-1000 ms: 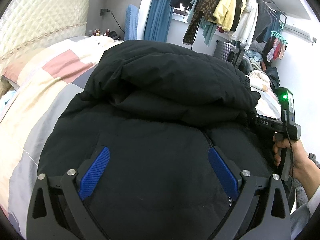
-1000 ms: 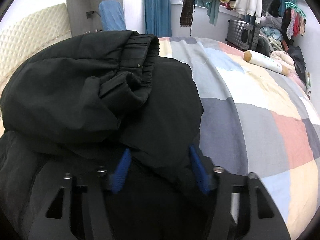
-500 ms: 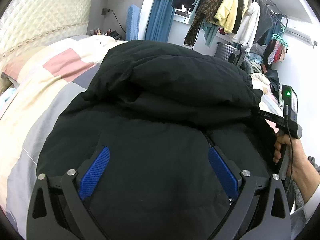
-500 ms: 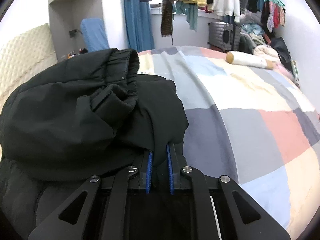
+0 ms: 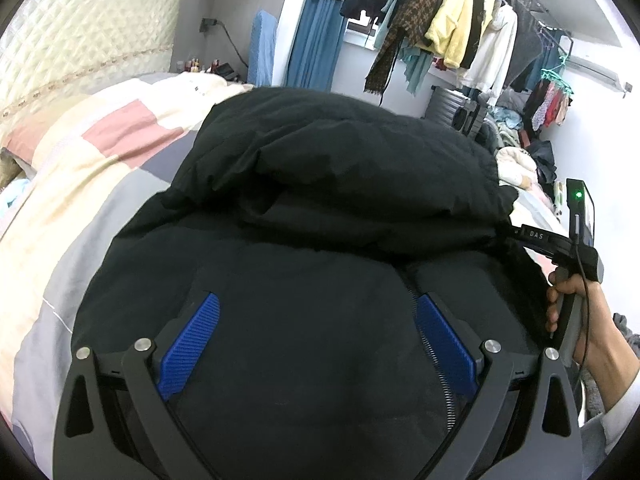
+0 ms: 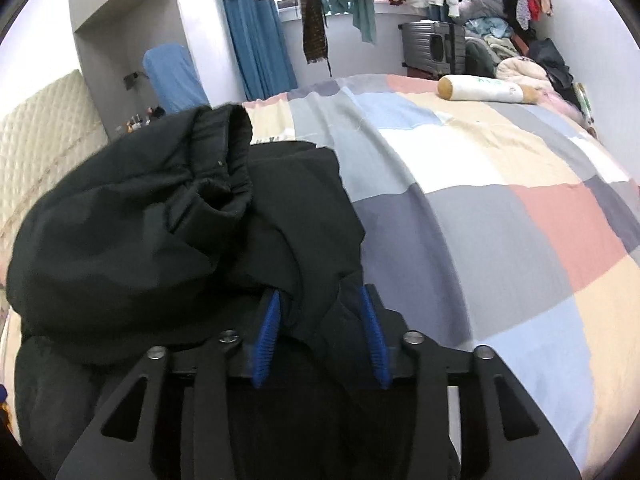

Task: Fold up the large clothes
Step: 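Move both tools down to the hem of the black jacket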

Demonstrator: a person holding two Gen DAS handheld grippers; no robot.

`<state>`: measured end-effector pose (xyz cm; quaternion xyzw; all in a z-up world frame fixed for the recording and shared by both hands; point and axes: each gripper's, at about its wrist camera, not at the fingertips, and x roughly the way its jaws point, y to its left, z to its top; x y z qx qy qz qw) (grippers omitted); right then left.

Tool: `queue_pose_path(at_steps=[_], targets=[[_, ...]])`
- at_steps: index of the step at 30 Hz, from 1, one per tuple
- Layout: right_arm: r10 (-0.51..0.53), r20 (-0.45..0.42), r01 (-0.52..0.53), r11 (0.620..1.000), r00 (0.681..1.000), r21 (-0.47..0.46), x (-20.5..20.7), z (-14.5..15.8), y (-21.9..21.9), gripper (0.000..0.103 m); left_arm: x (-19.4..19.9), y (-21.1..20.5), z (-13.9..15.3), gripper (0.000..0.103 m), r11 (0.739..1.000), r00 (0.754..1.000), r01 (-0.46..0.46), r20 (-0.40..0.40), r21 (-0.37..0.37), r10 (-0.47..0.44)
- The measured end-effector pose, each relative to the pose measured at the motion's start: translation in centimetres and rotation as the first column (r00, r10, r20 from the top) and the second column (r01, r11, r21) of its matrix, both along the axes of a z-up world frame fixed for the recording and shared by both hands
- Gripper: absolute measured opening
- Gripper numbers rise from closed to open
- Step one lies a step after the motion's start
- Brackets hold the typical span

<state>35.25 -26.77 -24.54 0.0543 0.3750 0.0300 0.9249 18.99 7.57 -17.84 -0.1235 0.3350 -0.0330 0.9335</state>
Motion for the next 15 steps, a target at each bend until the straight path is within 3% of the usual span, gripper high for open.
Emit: queue_pose_path(at_steps=[9, 15], targets=[[0.033, 0.112, -0.034, 0.999, 0.993, 0.008, -5.7, 5.6, 1.1, 0.042, -2.5, -1.7, 2.7, 0.099, 0.999, 0.998, 0.032, 0.055, 0.027, -0.033], [0.048, 0.165, -0.055, 0.998, 0.985, 0.035, -10.5, 10.3, 1.0, 0.042, -4.6, -3.1, 6.8, 0.099, 0.997, 0.993, 0.059, 0.103, 0.042, -0.063]])
